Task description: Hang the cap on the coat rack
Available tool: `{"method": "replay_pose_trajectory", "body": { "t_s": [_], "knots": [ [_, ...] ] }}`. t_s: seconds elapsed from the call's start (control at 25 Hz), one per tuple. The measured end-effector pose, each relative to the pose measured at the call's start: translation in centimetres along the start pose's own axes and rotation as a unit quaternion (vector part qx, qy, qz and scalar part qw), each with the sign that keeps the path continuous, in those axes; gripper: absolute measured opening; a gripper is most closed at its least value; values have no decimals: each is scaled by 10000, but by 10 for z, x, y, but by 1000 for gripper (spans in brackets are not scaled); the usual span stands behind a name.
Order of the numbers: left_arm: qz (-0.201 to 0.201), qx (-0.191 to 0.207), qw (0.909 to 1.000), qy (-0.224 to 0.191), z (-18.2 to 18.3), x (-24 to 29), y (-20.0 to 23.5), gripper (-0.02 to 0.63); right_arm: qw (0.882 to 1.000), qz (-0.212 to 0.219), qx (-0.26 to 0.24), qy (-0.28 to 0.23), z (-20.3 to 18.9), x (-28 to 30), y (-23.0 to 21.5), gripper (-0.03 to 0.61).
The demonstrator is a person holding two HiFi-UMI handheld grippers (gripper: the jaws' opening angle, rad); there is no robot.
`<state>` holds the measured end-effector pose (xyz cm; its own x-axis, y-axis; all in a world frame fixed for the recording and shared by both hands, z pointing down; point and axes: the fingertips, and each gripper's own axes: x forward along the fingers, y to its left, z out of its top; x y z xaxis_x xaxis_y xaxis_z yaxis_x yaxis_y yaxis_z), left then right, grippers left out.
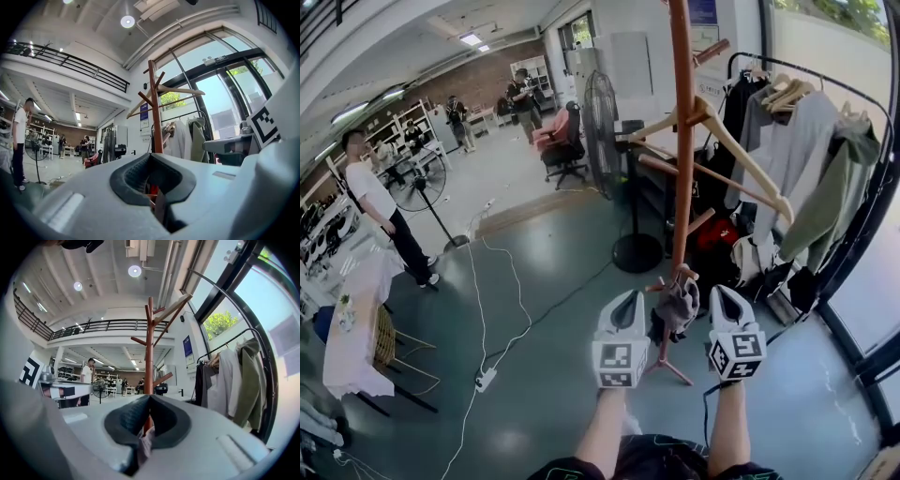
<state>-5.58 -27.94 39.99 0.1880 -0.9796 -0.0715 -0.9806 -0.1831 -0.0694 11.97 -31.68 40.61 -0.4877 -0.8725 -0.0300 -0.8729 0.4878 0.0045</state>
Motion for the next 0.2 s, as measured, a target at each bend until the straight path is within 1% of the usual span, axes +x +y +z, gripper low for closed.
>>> {"method": "replay_pose_trajectory", "body": {
  "t_s": [0.2],
  "knots": [
    [-32, -48, 10000, 14, -3, 1, -3, 9, 9999, -58, -147, 30, -4, -2, -1, 3]
  ]
}}
